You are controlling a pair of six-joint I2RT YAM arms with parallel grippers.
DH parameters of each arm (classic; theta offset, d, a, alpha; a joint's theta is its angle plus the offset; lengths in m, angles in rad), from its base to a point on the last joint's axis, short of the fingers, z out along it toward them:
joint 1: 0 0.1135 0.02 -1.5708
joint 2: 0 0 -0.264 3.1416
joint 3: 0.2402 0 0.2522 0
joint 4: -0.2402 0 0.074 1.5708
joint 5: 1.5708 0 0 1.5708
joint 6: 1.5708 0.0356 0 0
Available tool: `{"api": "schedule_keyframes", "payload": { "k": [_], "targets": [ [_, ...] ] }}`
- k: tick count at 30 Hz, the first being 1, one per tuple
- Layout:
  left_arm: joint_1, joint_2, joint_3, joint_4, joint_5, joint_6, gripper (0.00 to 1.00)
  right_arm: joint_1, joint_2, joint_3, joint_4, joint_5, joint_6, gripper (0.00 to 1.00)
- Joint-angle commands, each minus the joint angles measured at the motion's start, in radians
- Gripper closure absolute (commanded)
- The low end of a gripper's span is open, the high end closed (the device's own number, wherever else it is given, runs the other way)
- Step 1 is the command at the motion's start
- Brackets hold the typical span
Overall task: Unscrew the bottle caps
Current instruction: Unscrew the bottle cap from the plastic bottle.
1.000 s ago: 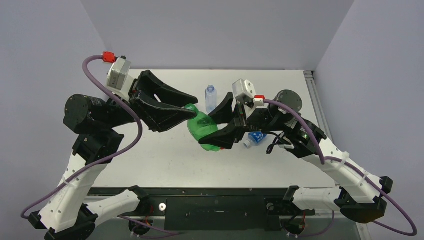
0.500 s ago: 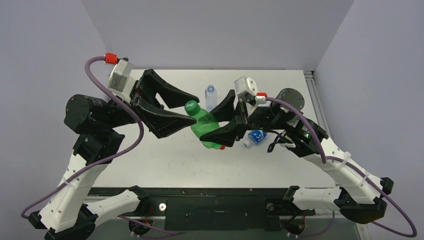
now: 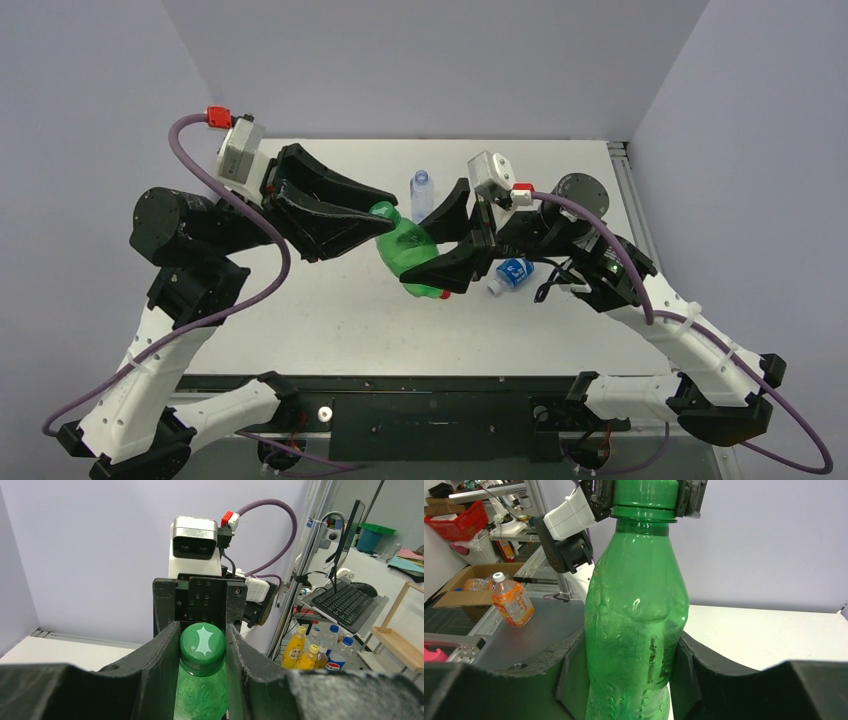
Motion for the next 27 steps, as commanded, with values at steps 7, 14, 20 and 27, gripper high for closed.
{"api": "schedule_keyframes", "payload": {
  "k": [7, 14, 20, 27],
  "targets": [
    [-0.001, -0.006, 0.001, -0.04, -0.084, 0.074, 1.0, -0.05, 0.009, 0.08, -0.158, 0.185, -0.111, 1.0],
    [0.012, -0.002, 0.005, -0.099, -0.17, 0.118, 1.0, -0.03, -0.01, 0.124, -0.286, 0.419, -0.216, 1.0],
    [0.019, 0.01, 0.015, -0.111, -0.233, 0.103, 1.0, 0.093, 0.014, 0.137, -0.364, 0.705, -0.326, 1.0],
    [0.023, 0.017, 0.04, -0.12, -0.279, 0.075, 1.0, 0.244, 0.062, 0.08, -0.248, 1.166, -0.412, 1.0]
  ]
}}
